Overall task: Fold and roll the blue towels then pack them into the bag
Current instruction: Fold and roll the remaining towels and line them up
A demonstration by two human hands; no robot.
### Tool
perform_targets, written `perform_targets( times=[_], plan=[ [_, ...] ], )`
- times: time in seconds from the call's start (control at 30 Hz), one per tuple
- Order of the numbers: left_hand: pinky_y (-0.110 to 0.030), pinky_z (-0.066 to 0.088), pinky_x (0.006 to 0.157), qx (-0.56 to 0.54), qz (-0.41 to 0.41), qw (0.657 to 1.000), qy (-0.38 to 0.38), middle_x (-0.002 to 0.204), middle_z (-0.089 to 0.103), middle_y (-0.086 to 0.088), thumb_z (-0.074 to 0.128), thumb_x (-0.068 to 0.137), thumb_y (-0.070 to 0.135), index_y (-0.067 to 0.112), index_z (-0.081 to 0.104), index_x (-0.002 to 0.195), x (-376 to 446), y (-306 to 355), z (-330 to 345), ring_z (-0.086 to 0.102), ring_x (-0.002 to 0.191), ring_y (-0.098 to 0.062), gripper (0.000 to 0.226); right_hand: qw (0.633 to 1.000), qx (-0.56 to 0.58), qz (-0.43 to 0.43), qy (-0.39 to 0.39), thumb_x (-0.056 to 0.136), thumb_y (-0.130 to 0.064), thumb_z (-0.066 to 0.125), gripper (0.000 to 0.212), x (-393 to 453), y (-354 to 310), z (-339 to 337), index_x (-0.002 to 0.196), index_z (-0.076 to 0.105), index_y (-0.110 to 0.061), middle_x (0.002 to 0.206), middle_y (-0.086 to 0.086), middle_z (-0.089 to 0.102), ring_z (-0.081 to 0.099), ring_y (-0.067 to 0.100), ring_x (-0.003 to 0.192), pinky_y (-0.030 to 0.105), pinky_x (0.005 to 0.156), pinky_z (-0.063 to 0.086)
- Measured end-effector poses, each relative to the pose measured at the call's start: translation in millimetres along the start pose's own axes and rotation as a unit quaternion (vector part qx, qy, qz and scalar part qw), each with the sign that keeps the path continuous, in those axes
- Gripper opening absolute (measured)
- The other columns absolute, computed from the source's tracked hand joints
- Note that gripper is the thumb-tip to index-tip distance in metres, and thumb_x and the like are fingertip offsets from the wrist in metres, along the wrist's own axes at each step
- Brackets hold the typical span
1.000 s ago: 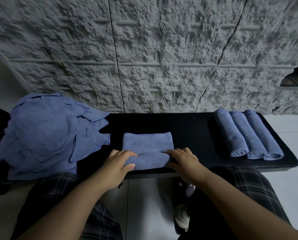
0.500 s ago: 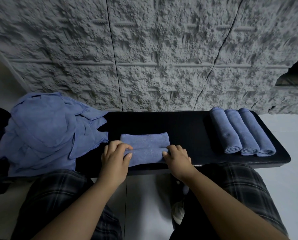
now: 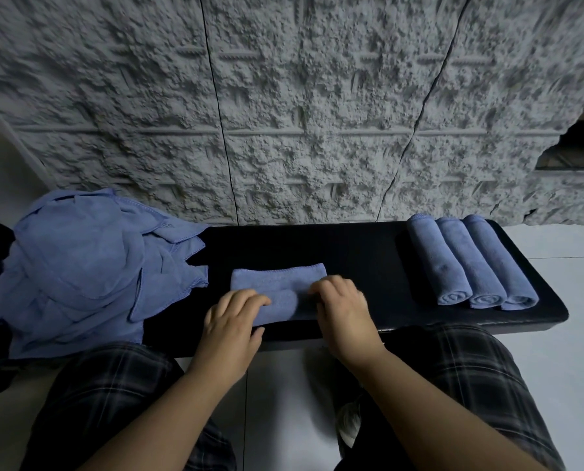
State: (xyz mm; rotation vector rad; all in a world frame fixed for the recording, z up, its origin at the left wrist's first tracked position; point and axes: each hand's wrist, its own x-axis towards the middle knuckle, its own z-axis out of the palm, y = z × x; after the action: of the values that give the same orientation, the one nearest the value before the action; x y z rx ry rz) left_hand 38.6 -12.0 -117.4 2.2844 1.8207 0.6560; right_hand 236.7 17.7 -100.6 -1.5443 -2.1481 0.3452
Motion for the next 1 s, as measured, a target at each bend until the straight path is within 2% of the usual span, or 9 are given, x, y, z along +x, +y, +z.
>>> perform_targets(
  times=[0.1,0.27,0.43,0.57,0.73,0.8,0.87,0.93,1.0],
  plan=[
    [-0.029,0.041,0.091,-0.025,0.0,1.0,0.004,0.117,0.052,0.008,0.082,0.062,0.004,0.029,0.047,0.116,2.7,-6.2,4.4,0.039,0.113,-0.011,0.069,0.999,0.008,-0.018,-0.025,0.076,-0.015,0.039,0.036,1.0,0.1,5.2,0.105,0.061,-0.012,0.101,0.002,0.06,0.055,0.026,0.092,0.036,0.075,0.051],
    [-0.009,0.02,0.099,-0.109,-0.04,0.993,-0.009,0.121,0.038,0.021,0.066,0.083,0.003,0.027,0.056,0.125,6.6,-12.6,6.2,0.029,0.114,0.0,0.05,0.999,0.004,-0.027,-0.046,0.077,-0.011,0.056,0.041,3.6,9.4,10.7,0.118,0.056,-0.012,0.118,0.002,0.058,0.051,0.026,0.108,0.036,0.091,0.046],
    [-0.001,0.022,0.092,-0.197,-0.072,0.977,-0.046,0.118,0.04,0.026,0.059,0.09,0.01,0.048,0.047,0.118,10.1,-20.5,-1.6,0.039,0.112,-0.006,0.049,0.998,0.009,-0.017,-0.055,0.082,-0.01,0.057,0.046,5.5,12.1,10.3,0.127,0.051,-0.016,0.13,-0.002,0.05,0.042,0.021,0.121,0.033,0.098,0.039],
    [-0.007,0.025,0.092,-0.213,-0.083,0.971,-0.073,0.115,0.039,0.028,0.052,0.095,0.016,0.052,0.043,0.115,8.4,-19.4,-1.4,0.039,0.112,-0.007,0.042,0.994,-0.002,-0.003,-0.106,0.093,-0.017,0.048,0.044,4.1,13.5,6.9,0.135,0.04,-0.024,0.139,-0.008,0.038,0.031,0.014,0.127,0.03,0.095,0.029],
    [-0.027,0.039,0.096,-0.23,-0.117,0.962,-0.085,0.112,0.049,0.011,0.046,0.097,0.025,0.041,0.057,0.114,6.9,-19.1,-0.8,0.048,0.11,-0.01,0.026,0.981,0.096,0.038,-0.167,0.098,-0.024,0.045,0.033,1.0,13.6,-2.7,0.131,0.045,-0.027,0.127,-0.007,0.046,0.037,0.011,0.109,0.022,0.095,0.032],
    [-0.028,0.042,0.093,-0.189,-0.133,0.968,-0.096,0.11,0.05,0.009,0.042,0.096,0.037,0.036,0.06,0.116,5.3,-16.0,-1.8,0.05,0.107,-0.011,0.026,0.973,0.119,0.067,-0.188,0.099,-0.027,0.043,0.031,-0.2,14.2,-4.0,0.13,0.047,-0.028,0.125,-0.007,0.046,0.039,0.011,0.111,0.024,0.096,0.034],
    [-0.032,0.041,0.088,-0.103,-0.13,0.983,-0.074,0.106,0.053,0.008,0.032,0.09,0.051,0.036,0.062,0.112,4.2,-11.8,-1.8,0.049,0.103,-0.014,0.04,0.965,0.144,0.101,-0.197,0.099,-0.029,0.042,0.031,1.5,13.3,-2.7,0.129,0.049,-0.03,0.125,-0.006,0.045,0.041,0.016,0.116,0.033,0.101,0.038],
    [-0.035,0.039,0.083,-0.007,-0.084,0.996,-0.011,0.102,0.054,0.008,0.031,0.086,0.045,0.035,0.065,0.105,4.5,-7.3,-1.6,0.045,0.098,-0.015,0.04,0.954,0.169,0.136,-0.206,0.1,-0.033,0.039,0.031,5.2,10.9,-1.9,0.129,0.049,-0.031,0.123,-0.005,0.042,0.04,0.018,0.119,0.039,0.104,0.039],
    [-0.035,0.037,0.085,0.046,-0.01,0.998,0.034,0.104,0.055,0.008,0.048,0.082,0.023,0.031,0.062,0.107,3.8,-1.9,-3.1,0.05,0.097,-0.017,0.029,0.947,0.182,0.16,-0.212,0.101,-0.034,0.037,0.032,8.4,10.5,-0.9,0.13,0.048,-0.03,0.123,-0.004,0.039,0.038,0.019,0.12,0.04,0.106,0.037]
  ],
)
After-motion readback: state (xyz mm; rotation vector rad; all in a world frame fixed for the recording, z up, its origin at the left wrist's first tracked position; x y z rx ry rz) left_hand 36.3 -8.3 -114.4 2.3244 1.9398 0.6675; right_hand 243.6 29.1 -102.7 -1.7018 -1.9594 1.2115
